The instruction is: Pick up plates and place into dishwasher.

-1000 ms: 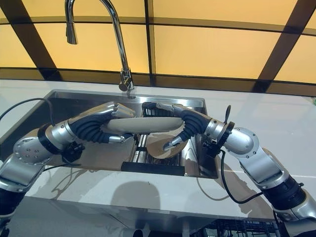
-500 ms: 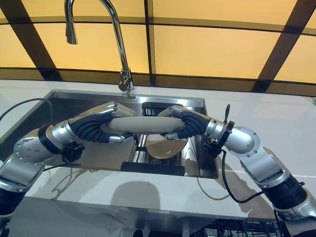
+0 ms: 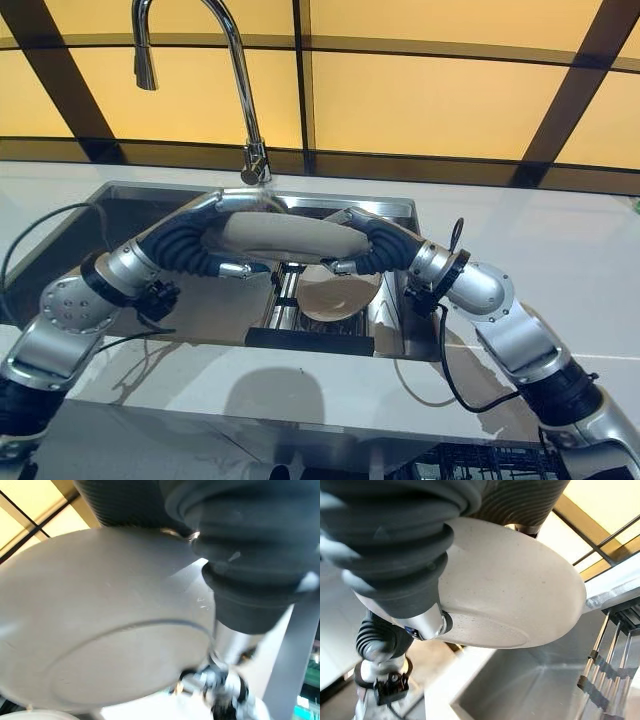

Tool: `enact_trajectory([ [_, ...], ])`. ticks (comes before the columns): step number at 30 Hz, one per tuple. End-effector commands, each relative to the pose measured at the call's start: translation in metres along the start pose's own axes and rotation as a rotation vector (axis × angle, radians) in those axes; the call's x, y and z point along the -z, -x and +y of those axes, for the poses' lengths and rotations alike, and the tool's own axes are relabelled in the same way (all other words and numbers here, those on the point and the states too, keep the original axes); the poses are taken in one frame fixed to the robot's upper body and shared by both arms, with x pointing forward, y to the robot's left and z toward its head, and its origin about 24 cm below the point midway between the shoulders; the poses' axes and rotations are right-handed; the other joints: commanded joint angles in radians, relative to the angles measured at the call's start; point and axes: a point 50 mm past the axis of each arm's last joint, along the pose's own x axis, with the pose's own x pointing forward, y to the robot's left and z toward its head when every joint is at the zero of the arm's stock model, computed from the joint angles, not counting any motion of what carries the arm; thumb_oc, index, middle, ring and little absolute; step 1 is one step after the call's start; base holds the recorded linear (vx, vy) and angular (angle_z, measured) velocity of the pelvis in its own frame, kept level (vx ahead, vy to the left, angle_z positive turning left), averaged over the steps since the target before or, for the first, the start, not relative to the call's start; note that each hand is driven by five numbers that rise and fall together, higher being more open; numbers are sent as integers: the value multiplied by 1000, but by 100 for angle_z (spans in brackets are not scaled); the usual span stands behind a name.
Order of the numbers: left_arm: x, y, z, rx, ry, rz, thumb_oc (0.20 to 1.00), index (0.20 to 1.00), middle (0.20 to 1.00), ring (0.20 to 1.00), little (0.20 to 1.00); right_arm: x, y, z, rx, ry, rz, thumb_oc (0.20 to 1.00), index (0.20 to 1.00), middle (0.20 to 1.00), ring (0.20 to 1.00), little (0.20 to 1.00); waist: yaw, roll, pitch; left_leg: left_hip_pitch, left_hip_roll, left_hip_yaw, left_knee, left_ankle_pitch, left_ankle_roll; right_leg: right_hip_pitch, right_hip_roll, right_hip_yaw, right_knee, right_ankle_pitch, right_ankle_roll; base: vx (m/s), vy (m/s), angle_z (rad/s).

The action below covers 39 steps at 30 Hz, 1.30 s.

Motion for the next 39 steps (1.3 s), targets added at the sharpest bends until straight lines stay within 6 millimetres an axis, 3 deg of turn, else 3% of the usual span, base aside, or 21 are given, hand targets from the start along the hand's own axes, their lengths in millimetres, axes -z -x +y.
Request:
enact_trajectory([
  [1, 10, 6, 9, -137, 63, 35, 1000, 1000, 1000, 1000, 1000, -15, 2, -24, 205, 32, -125, 200, 200, 200, 200, 200, 11, 17, -64, 67, 70, 31, 32, -144, -37, -113, -45, 50, 43, 48, 55, -37, -12, -1],
  [18, 24, 33, 23, -440, 154, 105, 1000, 1000, 1000, 1000, 1000, 0, 29, -37, 390, 86, -16, 200, 200, 200, 200, 200, -24, 14, -57, 74, 87, 72, 38, -153, -43, -129, -35, 74, 41, 52, 50, -20, -18, -5],
  [25, 30, 52, 33, -627, 146, 161, 1000, 1000, 1000, 1000, 1000, 8, 48, -52, 500, 166, 91, 200, 200, 200, 200, 200, -52, 2, -55, 72, 108, 100, 71, -166, -50, -143, -18, 113, 31, 60, 41, -30, -59, -11],
  [30, 41, 68, 36, -707, 125, 251, 1000, 1000, 1000, 1000, 1000, 10, 65, -68, 580, 211, 155, 200, 200, 200, 200, 200, -81, -12, -50, 58, 123, 134, 161, -208, -54, -161, -1, 142, 52, 50, 28, -27, -49, -21],
  [34, 47, 75, 39, -738, 61, 326, 1000, 1000, 1000, 1000, 1000, 5, 79, -83, 608, 237, 186, 200, 200, 200, 200, 200, -103, -34, -26, -9, 102, 51, 324, -269, -49, -202, 8, 215, 115, 52, 8, -43, 31, -43],
  [37, 55, 82, 42, -770, 16, 403, 1000, 1000, 1000, 1000, 1000, 9, 79, -90, 629, 227, 186, 200, 200, 200, 200, 200, -113, -27, -17, -8, 58, -27, 303, -286, -20, -239, 14, 289, 152, 54, 12, -36, 153, -98],
  [39, 56, 83, 45, -764, 3, 422, 1000, 1000, 1000, 1000, 1000, 13, 87, -91, 671, 229, 213, 200, 200, 200, 200, 200, -135, -14, -16, 10, 47, -17, 266, -283, -8, -270, 8, 307, 172, 57, 30, 11, 210, -96],
])
